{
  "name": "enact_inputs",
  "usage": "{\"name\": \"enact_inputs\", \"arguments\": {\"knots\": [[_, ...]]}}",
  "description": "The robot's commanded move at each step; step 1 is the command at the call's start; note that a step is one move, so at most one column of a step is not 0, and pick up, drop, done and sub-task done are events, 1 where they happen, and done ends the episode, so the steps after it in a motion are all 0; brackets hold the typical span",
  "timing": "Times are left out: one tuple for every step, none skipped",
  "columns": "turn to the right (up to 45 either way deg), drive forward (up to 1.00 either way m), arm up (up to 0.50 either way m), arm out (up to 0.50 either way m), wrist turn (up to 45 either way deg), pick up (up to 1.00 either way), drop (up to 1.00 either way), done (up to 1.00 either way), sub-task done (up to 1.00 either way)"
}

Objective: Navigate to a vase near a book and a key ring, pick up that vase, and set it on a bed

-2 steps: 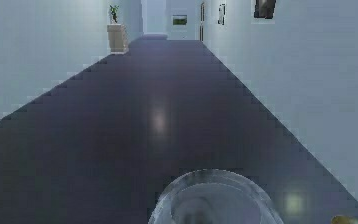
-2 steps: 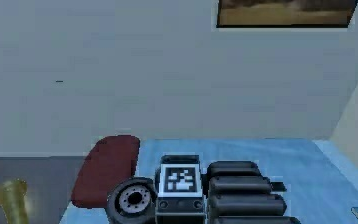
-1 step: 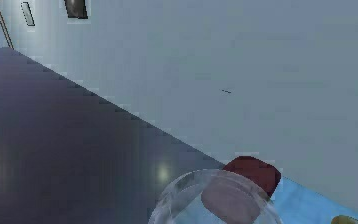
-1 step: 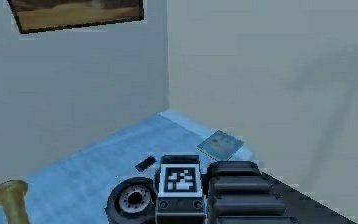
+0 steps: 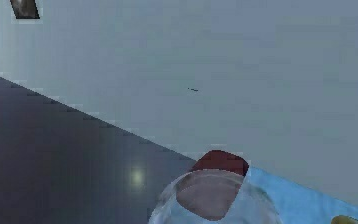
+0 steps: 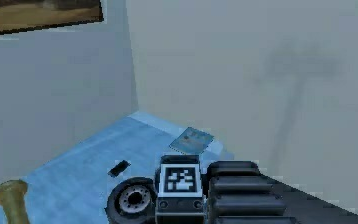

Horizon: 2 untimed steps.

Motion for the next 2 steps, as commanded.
{"name": "enact_inputs", "arguments": {"knots": [[0.0,0.00,0.00,0.48,0.0,0.00,0.00,0.00,0.00],[0.0,0.00,0.00,0.00,39.0,0.00,0.00,0.00,0.00]]}}
